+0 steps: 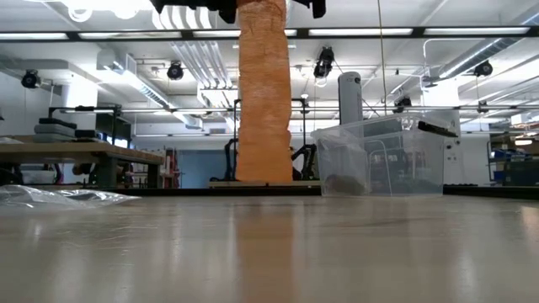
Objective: Roll bandage
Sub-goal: Roll the orange bandage on the table
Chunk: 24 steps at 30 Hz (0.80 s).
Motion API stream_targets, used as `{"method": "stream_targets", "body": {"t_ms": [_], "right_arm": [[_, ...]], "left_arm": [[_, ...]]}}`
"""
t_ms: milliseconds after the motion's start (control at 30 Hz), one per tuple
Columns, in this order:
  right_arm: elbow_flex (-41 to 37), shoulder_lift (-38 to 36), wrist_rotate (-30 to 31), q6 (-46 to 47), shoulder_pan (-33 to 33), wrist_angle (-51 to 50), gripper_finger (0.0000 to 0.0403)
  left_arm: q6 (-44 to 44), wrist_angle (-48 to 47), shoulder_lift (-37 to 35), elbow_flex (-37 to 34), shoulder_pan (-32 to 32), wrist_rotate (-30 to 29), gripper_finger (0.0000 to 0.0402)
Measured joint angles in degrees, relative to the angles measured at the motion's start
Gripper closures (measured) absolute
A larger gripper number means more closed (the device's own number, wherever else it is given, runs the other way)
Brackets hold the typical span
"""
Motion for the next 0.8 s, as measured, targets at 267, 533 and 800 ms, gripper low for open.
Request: {"method": "stream_targets", "body": {"t_ms": [267, 533, 800], "right_arm": [[0.0, 0.4, 0.1, 0.1, -0.1, -0.3, 0.0226], [0.0, 0.4, 0.1, 0.1, -0.2, -0.1, 0.0308], [0.0, 0.1, -0.2, -7.0, -0.2, -0.3, 0.0348]], "left_arm": [[-0.5, 1.0, 0.0, 0.0, -0.2, 0.0, 0.0334], [-0.6, 1.3, 0.0, 0.0, -0.2, 0.0, 0.0335], [-0.5, -2.7, -1.5, 0.0, 0.6, -2.0, 0.0279]]}}
